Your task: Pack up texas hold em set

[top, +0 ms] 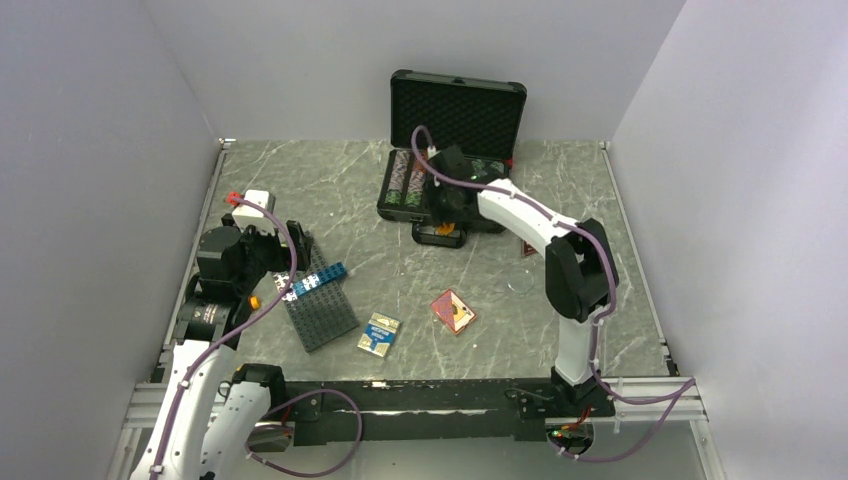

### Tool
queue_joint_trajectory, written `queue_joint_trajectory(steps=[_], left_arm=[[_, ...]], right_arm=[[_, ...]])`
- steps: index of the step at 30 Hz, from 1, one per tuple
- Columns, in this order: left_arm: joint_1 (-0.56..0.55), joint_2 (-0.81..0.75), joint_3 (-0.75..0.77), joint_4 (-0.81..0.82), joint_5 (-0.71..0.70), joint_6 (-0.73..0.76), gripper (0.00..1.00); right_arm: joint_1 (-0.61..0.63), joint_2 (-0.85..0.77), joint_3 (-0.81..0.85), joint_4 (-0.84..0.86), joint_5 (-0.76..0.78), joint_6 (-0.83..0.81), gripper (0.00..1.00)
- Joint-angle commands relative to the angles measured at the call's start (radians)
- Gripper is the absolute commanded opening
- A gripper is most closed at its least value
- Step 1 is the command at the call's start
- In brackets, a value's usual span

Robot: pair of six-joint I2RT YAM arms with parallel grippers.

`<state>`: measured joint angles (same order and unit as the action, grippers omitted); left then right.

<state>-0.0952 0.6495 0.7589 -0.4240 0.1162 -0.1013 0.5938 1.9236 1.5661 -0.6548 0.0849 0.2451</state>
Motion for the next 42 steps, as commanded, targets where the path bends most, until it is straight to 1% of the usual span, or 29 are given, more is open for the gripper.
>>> queue_joint_trajectory(steps=[1,9,16,22,30,38,42], left_arm=[[-0.003,-0.009,0.008,0.036,-0.002,-0.006,0.99],[-0.002,-0.005,0.008,0.036,-0.003,-0.005,0.99],[-0.002,-0.002,0.008,0.036,-0.001,-0.005,0.99],[-0.003,0.001,0.009,0.037,0.000,-0.005,0.99],[-0.002,0.002,0.010,0.036,0.000,-0.003,0.99],[-0.002,0.002,0.010,0.037,0.000,-0.003,0.99],[-0.002,0.002,0.010,0.037,-0.001,-0.003,0.99]], right_arm=[[-0.071,0.034,0.120,0.034,0.000,-0.003,0.41],[-0.142,0.176,0.319,0.099,0.001,0.006,0.41],[-0.167,0.314,0.448,0.145,0.044,0.025,0.40],[-0.182,0.387,0.520,0.175,0.059,0.041,0.41],[-0.199,0.417,0.557,0.205,0.068,0.040,0.41],[-0.213,0.511,0.667,0.167,0.059,0.043,0.42],[-0.215,0.539,0.688,0.161,0.049,0.051,0.42]])
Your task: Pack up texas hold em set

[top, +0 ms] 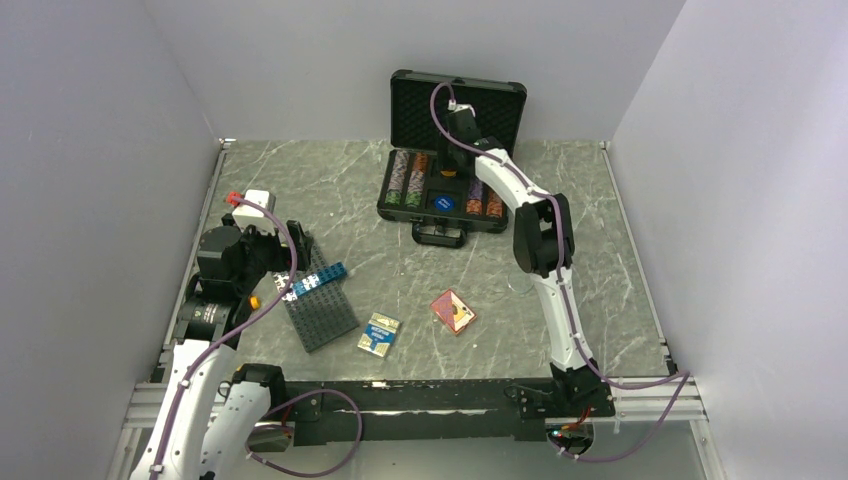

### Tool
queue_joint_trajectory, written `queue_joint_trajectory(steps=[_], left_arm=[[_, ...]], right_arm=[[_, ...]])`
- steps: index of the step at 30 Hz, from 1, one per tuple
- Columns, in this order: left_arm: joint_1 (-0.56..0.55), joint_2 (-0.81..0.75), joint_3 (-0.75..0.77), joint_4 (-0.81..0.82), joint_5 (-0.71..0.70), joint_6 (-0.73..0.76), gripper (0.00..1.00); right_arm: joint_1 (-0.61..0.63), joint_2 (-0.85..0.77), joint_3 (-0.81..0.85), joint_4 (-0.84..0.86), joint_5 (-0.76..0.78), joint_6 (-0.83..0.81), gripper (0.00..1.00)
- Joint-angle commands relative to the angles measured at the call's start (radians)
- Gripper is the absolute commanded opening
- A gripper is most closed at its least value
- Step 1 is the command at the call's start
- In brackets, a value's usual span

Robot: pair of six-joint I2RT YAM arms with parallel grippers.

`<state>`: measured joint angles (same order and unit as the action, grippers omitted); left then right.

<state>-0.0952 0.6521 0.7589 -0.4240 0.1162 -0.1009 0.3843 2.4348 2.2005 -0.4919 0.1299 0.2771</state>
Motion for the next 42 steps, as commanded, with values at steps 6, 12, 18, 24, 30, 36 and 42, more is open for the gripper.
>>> queue_joint_trajectory(steps=[6,12,18,24,30,36,42], left_arm=[[-0.002,-0.002,0.010,0.037,-0.001,-0.003,0.99],[-0.002,-0.002,0.010,0.037,-0.001,-0.003,0.99],[-0.002,-0.002,0.010,0.037,-0.002,-0.003,0.99],[-0.002,-0.003,0.010,0.036,-0.003,-0.003,0.99],[-0.003,-0.003,0.010,0.036,-0.003,-0.003,0.99],[-0.003,-0.004,0.010,0.036,-0.003,-0.003,0.99],[-0.002,-0.003,0.010,0.035,-0.004,-0.003,0.99]], right_arm=[[-0.005,0.041,0.047,-0.022,0.018,0.029,0.42],[-0.004,0.041,0.009,-0.030,0.028,0.031,0.46],[-0.005,0.050,0.011,-0.042,0.027,0.030,0.57],[-0.004,0.046,0.019,-0.040,0.017,0.021,0.72],[-0.001,0.011,0.008,-0.021,0.004,0.007,0.73],[0.008,-0.062,-0.015,0.011,0.016,-0.012,0.72],[0.010,-0.087,-0.004,0.023,0.022,-0.024,0.70]])
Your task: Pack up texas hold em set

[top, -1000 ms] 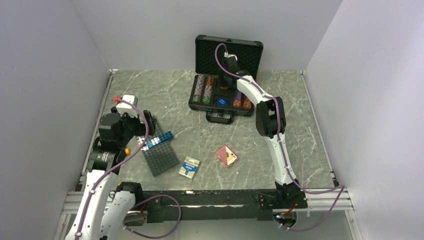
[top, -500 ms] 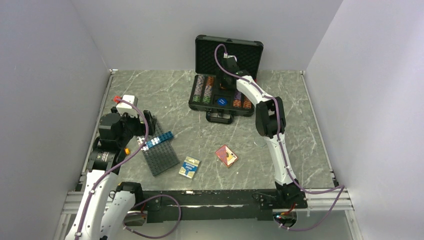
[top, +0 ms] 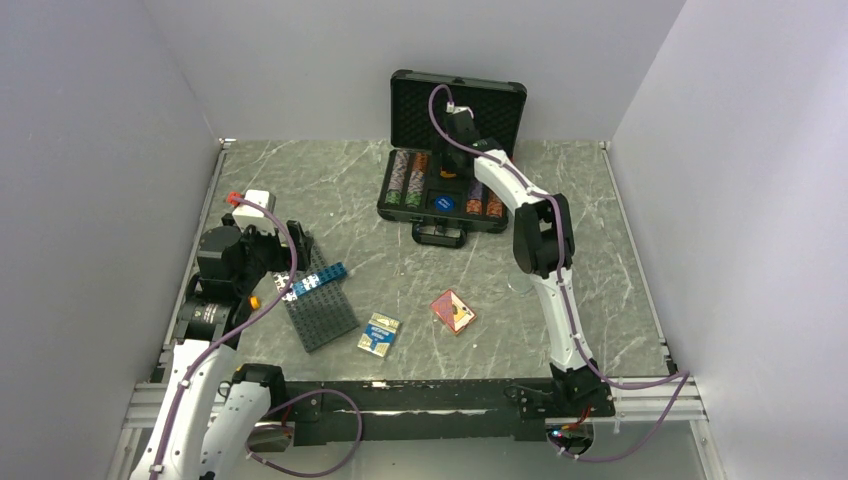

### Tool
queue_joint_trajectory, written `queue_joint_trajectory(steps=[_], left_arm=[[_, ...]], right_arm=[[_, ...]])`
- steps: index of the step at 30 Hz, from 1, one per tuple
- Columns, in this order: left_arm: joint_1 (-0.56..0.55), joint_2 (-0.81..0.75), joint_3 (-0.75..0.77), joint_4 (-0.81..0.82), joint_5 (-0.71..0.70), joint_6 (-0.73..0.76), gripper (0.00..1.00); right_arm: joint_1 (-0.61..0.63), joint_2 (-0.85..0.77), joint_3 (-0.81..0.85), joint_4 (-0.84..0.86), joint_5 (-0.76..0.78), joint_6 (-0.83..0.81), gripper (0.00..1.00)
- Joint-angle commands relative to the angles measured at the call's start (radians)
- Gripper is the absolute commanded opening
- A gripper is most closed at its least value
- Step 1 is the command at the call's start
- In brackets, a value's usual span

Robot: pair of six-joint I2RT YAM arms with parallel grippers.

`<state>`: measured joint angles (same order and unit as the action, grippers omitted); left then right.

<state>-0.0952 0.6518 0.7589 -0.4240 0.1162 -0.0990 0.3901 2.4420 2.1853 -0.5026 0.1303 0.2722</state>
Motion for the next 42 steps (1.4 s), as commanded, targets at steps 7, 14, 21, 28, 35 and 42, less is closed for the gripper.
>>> queue_joint_trajectory(steps=[7,14,21,28,35,42], left_arm=[[-0.002,-0.003,0.010,0.036,-0.004,-0.005,0.99],[-0.002,-0.003,0.010,0.036,-0.006,-0.004,0.99],[-0.002,-0.003,0.010,0.036,-0.005,-0.004,0.99],[-0.002,-0.005,0.010,0.037,-0.006,-0.004,0.99],[-0.001,-0.005,0.010,0.038,-0.004,-0.004,0.99],[-0.001,-0.004,0.010,0.037,-0.005,-0.004,0.99]], right_arm=[[0.003,-0.091,-0.004,0.051,0.023,-0.025,0.53],[0.003,-0.033,-0.027,0.053,0.043,-0.028,0.42],[0.003,0.019,-0.034,0.034,0.029,-0.030,0.38],[0.003,0.061,0.004,0.011,-0.009,-0.036,0.38],[0.003,0.053,0.005,0.009,-0.016,-0.036,0.38],[0.005,-0.040,0.016,-0.007,-0.036,-0.043,0.46]])
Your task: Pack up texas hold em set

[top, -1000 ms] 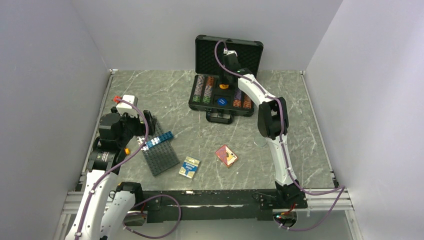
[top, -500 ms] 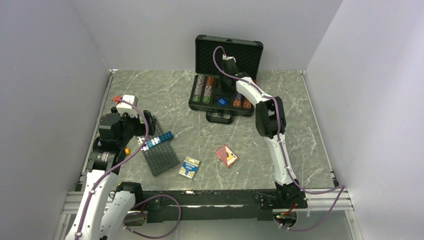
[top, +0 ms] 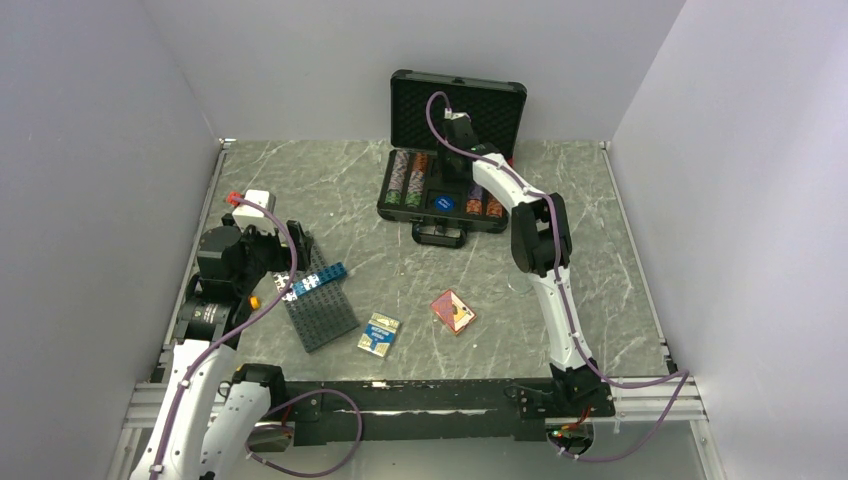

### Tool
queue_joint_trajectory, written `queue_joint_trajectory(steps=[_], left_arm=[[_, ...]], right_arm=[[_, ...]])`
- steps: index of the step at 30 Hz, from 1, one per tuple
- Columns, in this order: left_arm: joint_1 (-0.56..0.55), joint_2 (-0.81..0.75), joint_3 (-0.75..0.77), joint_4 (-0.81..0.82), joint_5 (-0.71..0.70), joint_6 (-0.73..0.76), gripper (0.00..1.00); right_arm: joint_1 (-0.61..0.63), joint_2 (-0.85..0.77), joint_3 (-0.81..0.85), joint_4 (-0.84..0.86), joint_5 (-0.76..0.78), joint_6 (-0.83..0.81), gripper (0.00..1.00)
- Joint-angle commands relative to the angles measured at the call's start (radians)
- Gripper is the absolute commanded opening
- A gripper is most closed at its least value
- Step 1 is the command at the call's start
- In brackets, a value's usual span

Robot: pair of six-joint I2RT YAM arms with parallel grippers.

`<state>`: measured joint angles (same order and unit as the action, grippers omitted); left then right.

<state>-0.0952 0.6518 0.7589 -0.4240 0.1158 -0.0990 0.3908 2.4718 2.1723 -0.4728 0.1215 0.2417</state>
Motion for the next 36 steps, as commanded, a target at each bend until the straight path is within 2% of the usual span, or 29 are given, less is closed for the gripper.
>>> queue_joint_trajectory(steps=[1,8,11,16,24,30,36], left_arm=[[-0.001,-0.004,0.010,0.037,-0.005,-0.004,0.99],[-0.002,-0.001,0.010,0.034,-0.015,-0.009,0.99],[-0.001,0.006,0.012,0.023,-0.035,-0.011,0.99],[0.000,0.011,0.013,0.023,-0.074,-0.027,0.99],[0.002,0.022,0.009,0.027,-0.053,-0.032,0.99],[0.001,0.018,0.005,0.019,-0.061,-0.015,0.99],[0.000,0.034,0.006,0.028,0.001,-0.012,0.99]], right_arm=[[0.006,-0.091,0.024,-0.033,-0.032,-0.015,0.47],[0.031,-0.218,0.012,-0.046,-0.055,-0.054,0.63],[0.048,-0.308,-0.065,-0.045,-0.071,-0.065,0.68],[0.105,-0.521,-0.348,0.036,-0.055,-0.103,0.73],[0.188,-0.884,-0.810,0.083,-0.042,-0.160,0.78],[0.274,-1.122,-1.137,0.050,0.008,-0.103,0.78],[0.386,-1.271,-1.378,0.066,0.011,-0.023,0.77]])
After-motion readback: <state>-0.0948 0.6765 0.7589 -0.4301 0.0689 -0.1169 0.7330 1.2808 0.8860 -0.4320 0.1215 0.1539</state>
